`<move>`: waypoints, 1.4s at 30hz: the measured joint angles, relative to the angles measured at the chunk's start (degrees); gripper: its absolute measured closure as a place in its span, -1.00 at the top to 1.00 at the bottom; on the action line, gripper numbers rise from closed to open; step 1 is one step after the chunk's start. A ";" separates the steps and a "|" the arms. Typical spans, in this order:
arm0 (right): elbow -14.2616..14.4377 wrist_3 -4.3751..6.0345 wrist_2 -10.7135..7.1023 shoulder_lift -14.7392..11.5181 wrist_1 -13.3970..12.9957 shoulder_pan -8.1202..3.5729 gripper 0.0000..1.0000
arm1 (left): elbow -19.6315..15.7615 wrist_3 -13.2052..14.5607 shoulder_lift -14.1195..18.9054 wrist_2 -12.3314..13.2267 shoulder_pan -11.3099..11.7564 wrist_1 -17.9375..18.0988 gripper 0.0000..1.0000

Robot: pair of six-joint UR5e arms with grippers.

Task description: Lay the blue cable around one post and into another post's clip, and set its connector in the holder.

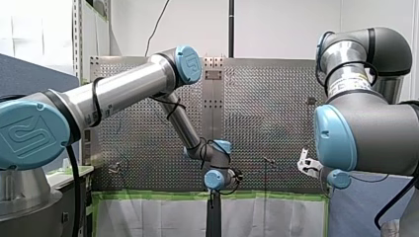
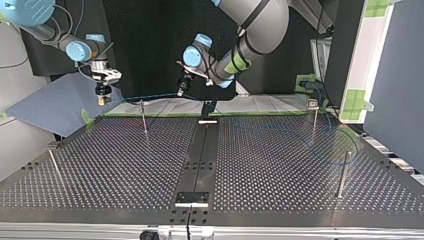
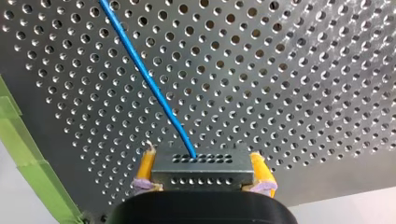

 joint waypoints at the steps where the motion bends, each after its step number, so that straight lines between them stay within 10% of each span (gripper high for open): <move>1: 0.00 0.07 -0.01 0.00 -0.07 -0.09 -0.97 | 0.00 0.00 0.00 0.09 0.02 0.00 -1.00; 42: -0.09 1.04 -0.18 0.11 -1.27 -0.24 -0.97 | 3.81 -0.27 0.03 1.22 1.23 -3.18 -1.00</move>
